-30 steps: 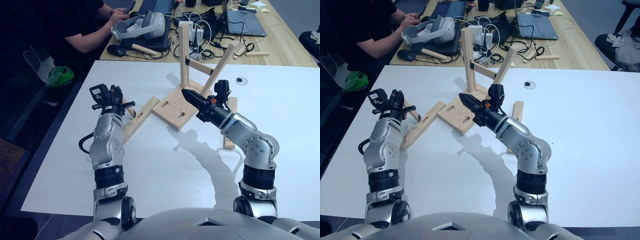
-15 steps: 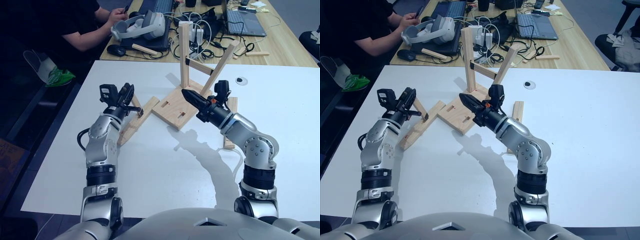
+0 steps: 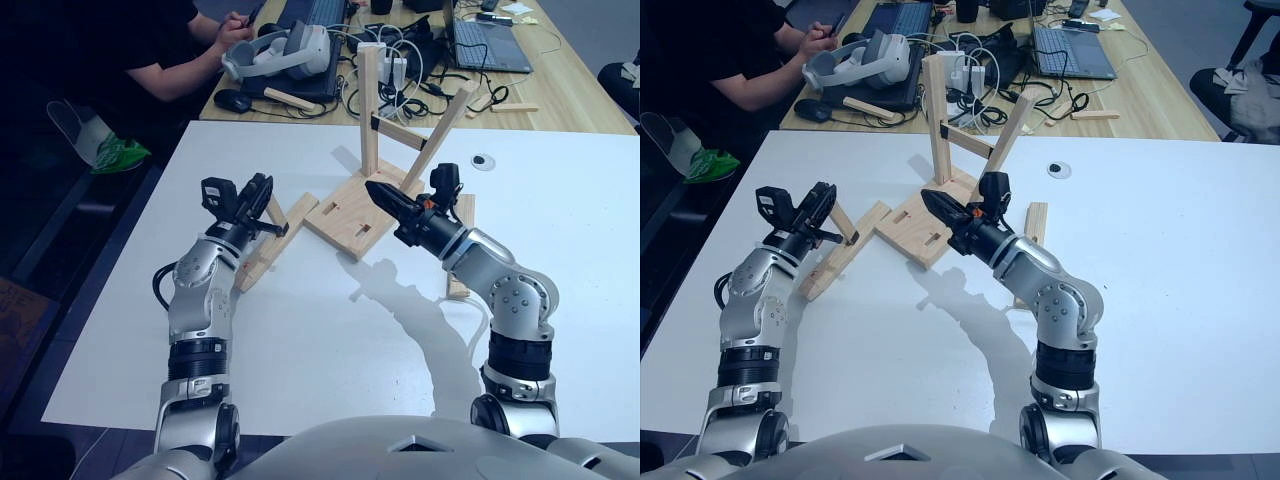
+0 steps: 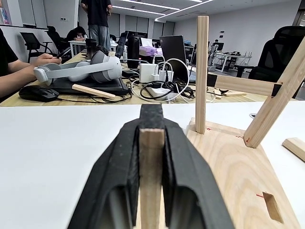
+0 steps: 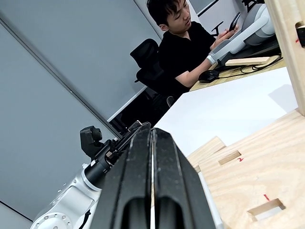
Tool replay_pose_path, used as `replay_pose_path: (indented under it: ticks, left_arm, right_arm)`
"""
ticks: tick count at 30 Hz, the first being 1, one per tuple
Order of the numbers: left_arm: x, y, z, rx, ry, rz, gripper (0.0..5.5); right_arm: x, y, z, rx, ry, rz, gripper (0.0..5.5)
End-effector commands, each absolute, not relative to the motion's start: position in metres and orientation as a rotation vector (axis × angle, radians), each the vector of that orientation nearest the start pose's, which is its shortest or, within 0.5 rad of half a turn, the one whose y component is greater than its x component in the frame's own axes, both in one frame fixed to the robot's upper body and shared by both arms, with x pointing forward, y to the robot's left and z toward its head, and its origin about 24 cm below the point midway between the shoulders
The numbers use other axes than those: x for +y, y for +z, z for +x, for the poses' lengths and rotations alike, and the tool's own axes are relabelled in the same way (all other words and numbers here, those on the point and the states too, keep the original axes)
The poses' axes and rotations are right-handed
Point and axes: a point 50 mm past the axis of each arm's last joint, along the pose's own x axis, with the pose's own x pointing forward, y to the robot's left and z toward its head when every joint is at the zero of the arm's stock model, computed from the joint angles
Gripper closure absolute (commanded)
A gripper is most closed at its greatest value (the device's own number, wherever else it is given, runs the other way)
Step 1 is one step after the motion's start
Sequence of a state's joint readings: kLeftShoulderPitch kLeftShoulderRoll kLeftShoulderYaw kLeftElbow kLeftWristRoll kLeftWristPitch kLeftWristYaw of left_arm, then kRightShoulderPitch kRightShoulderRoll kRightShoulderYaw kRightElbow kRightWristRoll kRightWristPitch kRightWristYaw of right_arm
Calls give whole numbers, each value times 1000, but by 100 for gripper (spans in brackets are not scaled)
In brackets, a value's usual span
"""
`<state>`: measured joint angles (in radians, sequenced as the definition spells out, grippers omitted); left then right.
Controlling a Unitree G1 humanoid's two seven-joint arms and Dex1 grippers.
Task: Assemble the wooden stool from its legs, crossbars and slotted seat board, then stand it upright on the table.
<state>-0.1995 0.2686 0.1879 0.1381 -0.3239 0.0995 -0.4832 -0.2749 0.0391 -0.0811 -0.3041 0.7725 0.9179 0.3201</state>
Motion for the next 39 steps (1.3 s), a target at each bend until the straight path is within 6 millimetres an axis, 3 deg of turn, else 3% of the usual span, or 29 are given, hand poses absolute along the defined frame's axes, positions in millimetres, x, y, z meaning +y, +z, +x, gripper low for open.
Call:
replay_pose_path:
  ticks: [1, 8, 23, 34, 39]
  left_arm:
    - [219, 72, 284, -9, -336, -44, 509]
    - [221, 81, 289, -51, -357, -7, 509]
    - [213, 69, 288, -27, -398, -5, 509]
    - [223, 25, 267, 98, -383, 30, 509]
    - [219, 34, 272, 78, -395, 37, 509]
  right_arm:
    - [-79, 124, 264, 226, 839, 695, 550]
    - [-78, 124, 263, 229, 840, 699, 550]
    - [-78, 125, 264, 226, 840, 704, 550]
    - [-78, 126, 265, 220, 835, 704, 550]
    - [-79, 125, 265, 219, 829, 702, 550]
